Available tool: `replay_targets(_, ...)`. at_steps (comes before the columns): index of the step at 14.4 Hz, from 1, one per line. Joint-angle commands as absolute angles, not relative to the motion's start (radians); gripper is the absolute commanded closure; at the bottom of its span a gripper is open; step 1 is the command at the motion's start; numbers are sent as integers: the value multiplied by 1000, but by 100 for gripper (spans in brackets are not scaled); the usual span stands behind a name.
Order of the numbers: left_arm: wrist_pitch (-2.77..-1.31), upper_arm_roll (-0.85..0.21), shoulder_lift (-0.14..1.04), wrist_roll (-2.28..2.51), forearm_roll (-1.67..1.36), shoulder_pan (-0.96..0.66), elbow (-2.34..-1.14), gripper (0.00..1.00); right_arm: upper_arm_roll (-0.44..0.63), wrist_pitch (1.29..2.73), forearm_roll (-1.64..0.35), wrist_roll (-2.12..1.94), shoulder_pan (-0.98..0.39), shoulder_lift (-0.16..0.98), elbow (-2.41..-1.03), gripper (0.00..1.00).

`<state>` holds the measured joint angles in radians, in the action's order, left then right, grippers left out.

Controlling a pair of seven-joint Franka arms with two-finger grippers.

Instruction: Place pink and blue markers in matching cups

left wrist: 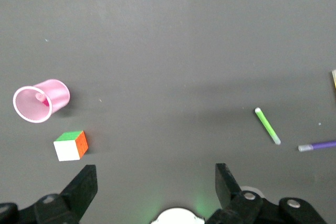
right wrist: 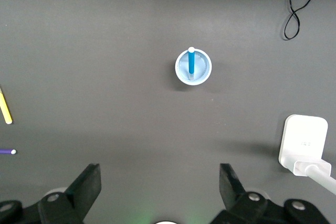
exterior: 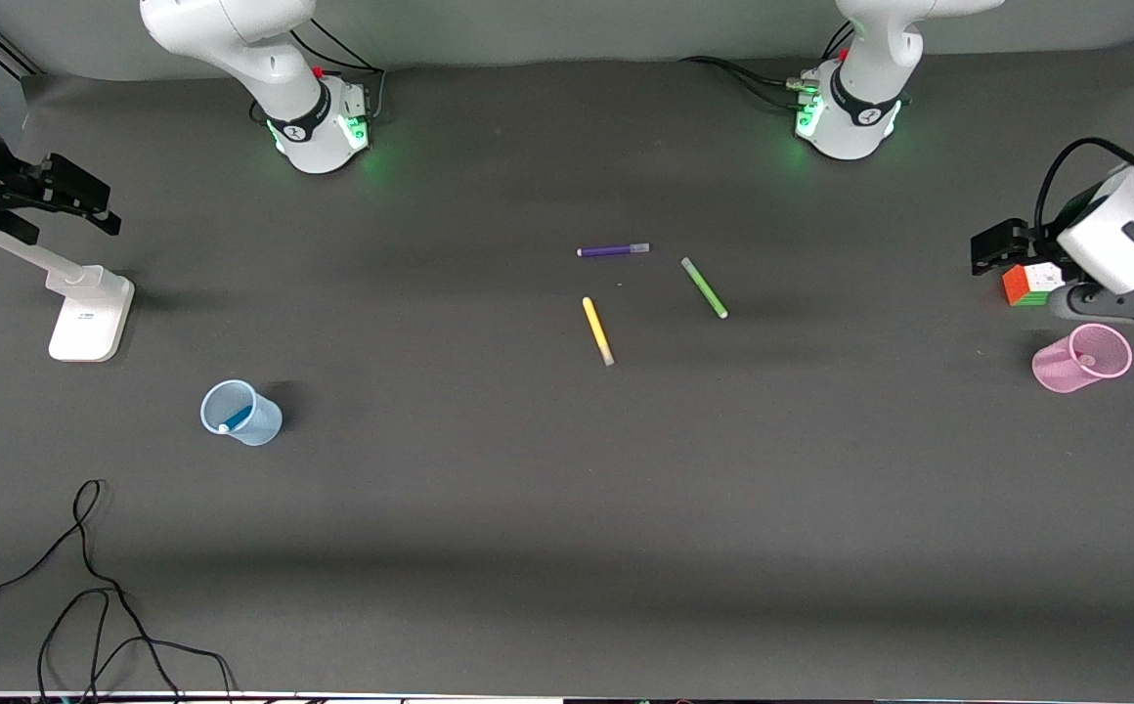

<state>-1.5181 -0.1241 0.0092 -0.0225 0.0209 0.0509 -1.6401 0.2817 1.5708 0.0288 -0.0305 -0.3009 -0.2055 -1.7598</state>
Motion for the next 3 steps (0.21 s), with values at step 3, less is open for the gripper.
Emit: replay_targets(3, -1552, -143, 9, -11, 25, 61, -1672, 0, 270, 1568, 18, -11, -287, -166, -1713, 0)
